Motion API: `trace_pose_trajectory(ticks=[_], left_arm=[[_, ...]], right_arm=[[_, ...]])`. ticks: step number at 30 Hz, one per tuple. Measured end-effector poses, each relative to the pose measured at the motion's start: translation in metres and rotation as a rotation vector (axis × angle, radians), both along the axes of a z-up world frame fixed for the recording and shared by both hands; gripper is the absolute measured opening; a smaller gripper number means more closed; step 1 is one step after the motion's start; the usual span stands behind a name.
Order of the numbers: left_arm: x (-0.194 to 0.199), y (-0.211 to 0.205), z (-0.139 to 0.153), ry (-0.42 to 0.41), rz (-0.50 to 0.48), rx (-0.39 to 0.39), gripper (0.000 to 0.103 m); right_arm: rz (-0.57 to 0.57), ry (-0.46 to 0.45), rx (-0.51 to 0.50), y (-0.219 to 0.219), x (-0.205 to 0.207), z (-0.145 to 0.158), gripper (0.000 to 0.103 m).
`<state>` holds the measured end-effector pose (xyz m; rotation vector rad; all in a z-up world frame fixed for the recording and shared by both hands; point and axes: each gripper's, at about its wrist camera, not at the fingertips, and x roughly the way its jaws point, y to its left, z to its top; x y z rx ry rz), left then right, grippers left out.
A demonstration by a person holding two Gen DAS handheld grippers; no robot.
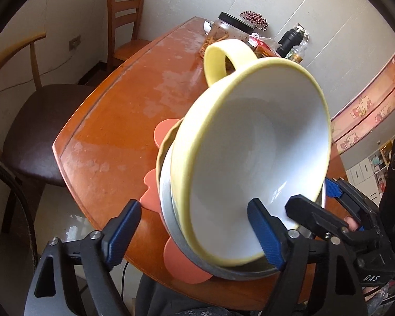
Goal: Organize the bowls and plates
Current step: 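Carry the nested bowl stack with both tools toward the orange plate stack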
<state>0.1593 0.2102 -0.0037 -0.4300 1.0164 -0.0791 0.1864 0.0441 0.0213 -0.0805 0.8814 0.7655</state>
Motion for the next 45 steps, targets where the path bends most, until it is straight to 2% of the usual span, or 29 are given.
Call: trace_pose_trajectory(ticks=[18,24,28,36,41,45], left_arm=[[0.042,-0.058,0.009,0.004,-0.073,0.062,0.084],[0.041,-0.055,0.009,0.007,-0.065,0.064,0.084],[0.03,-0.042,0.009,0.003,-0.015,0.098,0.084],[0.031,-0.031,0.002,0.025,-0.027,0.025,0.087],[0.038,-0.038,-0.004,0.037,-0.073,-0.058,0.087],[0.042,-0.047,0.0,0.029,-0.091,-0.038,0.084]], right_arm=[[-0.036,0.022,0.071,-0.058,0.024,-0.006,0.074],[-0.027,0.031,0.081,-0.061,0.028,-0.005,0.074],[-0.023,0.032,0.073,-0.057,0.029,-0.006,0.075],[-0.035,0.048,0.065,-0.051,0.032,-0.009,0.076],[-0.038,0.037,0.053,-0.049,0.033,-0.01,0.076],[-0.036,0.042,0.064,-0.053,0.036,-0.012,0.074]])
